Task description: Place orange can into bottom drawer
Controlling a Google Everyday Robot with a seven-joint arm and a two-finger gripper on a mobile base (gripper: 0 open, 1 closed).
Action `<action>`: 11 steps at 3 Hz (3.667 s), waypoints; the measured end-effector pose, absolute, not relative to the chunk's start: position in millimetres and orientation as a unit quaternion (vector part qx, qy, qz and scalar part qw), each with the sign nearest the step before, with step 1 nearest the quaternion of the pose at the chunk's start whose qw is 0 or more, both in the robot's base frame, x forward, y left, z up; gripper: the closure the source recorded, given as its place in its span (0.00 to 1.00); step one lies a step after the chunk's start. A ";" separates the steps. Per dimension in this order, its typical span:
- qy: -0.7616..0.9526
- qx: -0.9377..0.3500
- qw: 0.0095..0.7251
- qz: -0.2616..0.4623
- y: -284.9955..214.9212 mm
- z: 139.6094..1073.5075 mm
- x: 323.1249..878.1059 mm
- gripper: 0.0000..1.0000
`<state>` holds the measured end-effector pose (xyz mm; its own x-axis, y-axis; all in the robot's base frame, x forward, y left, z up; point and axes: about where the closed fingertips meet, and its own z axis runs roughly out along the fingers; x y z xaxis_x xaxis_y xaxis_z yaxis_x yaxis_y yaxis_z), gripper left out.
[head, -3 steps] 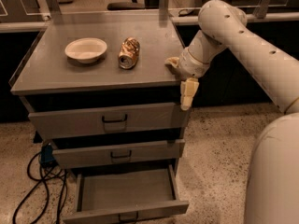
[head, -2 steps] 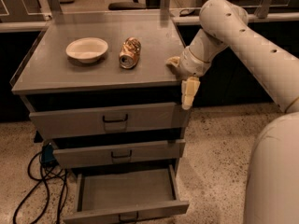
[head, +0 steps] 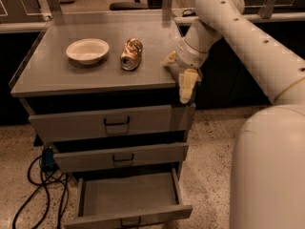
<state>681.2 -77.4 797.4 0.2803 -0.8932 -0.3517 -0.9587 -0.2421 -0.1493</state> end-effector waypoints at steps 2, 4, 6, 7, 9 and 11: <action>0.581 -0.787 0.188 0.088 -60.0 822.4 694.0 0.00; 0.501 -0.813 0.288 0.079 -10.5 892.6 718.8 0.00; 0.479 -0.811 0.320 0.102 36.2 922.3 738.0 0.00; 0.492 -0.777 0.365 0.144 31.7 904.9 749.3 0.00; 0.525 -0.712 0.437 0.162 28.5 913.2 781.4 0.00; 0.504 -0.720 0.419 0.228 42.1 883.3 770.3 0.00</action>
Offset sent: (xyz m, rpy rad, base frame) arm 0.0115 0.0205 0.0254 0.0154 -0.0370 0.0242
